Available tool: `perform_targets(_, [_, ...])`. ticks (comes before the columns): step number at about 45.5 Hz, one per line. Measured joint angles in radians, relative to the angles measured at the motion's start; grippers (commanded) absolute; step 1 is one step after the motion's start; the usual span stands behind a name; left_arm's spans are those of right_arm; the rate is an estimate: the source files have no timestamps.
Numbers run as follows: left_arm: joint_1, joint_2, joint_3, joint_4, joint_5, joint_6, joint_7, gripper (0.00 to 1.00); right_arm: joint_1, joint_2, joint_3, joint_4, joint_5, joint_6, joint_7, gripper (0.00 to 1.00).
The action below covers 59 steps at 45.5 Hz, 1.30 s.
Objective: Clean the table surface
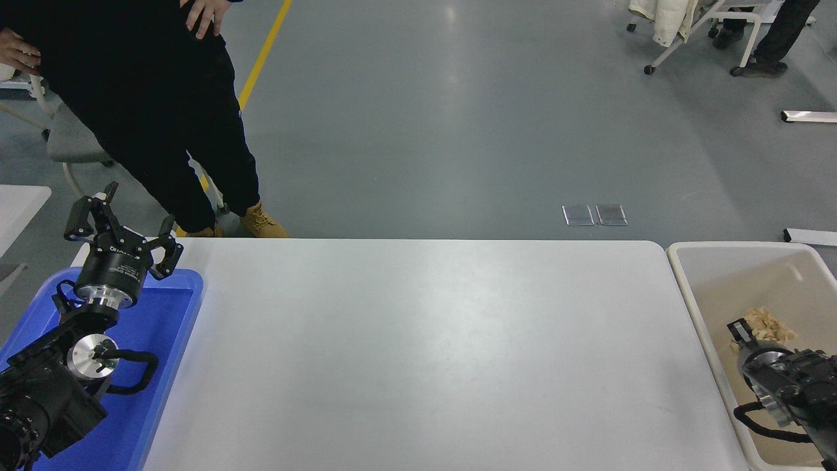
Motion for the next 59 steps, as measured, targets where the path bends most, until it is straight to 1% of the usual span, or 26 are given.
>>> perform_targets(16, [0.000, 0.000, 0.000, 0.000, 0.000, 0.000, 0.000, 1.00, -0.004, -0.035, 0.015, -0.001, 0.113, -0.002, -0.001, 1.00])
perform_targets(26, [0.000, 0.000, 0.000, 0.000, 0.000, 0.000, 0.000, 1.00, -0.008, -0.100, 0.040, 0.014, 0.135, -0.003, 0.000, 1.00])
perform_targets(34, [0.000, 0.000, 0.000, 0.001, -0.001, 0.000, 0.000, 1.00, -0.006, -0.160, 0.124, 0.056, 0.142, -0.001, 0.002, 1.00])
perform_targets(41, [0.000, 0.000, 0.000, 0.001, -0.001, 0.000, 0.000, 1.00, -0.022, -0.236, 0.269, 0.180, 0.144, 0.002, 0.010, 1.00])
perform_targets(47, [0.000, 0.000, 0.000, 0.001, -0.001, 0.000, 0.000, 1.00, -0.062, -0.287, 0.424, 0.335, 0.145, 0.005, 0.013, 1.00])
perform_targets(48, [0.000, 0.000, 0.000, 0.001, -0.001, 0.001, 0.000, 1.00, -0.077, -0.297, 0.472, 0.385, 0.145, 0.007, 0.014, 1.00])
perform_targets(59, [0.000, 0.000, 0.000, 0.001, -0.001, 0.001, 0.000, 1.00, -0.152, -0.293, 0.642, 0.612, 0.145, 0.039, 0.016, 1.00])
